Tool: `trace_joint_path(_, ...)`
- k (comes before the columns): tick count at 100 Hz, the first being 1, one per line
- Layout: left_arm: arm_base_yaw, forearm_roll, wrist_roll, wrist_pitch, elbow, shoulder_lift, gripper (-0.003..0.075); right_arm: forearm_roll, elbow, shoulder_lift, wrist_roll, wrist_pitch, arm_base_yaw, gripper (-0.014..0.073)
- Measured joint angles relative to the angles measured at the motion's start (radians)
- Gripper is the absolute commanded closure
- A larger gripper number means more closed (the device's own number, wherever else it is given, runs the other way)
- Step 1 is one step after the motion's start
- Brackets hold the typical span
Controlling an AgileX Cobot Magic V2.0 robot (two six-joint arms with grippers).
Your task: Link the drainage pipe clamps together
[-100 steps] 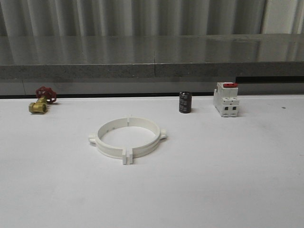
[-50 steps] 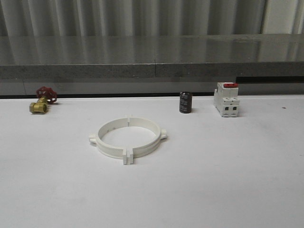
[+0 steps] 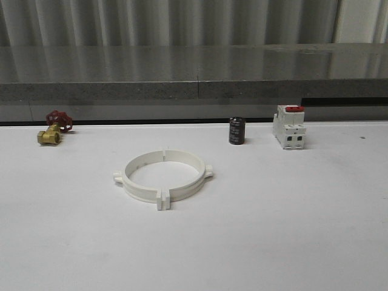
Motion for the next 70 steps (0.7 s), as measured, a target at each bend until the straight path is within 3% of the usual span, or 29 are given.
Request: trace_joint_path(70,0.0,0.062,0.0,0.001,0.025,-0.014,0.0741,-0.002,0.0,0.0,0.0,0.002,0.0,0.0659)
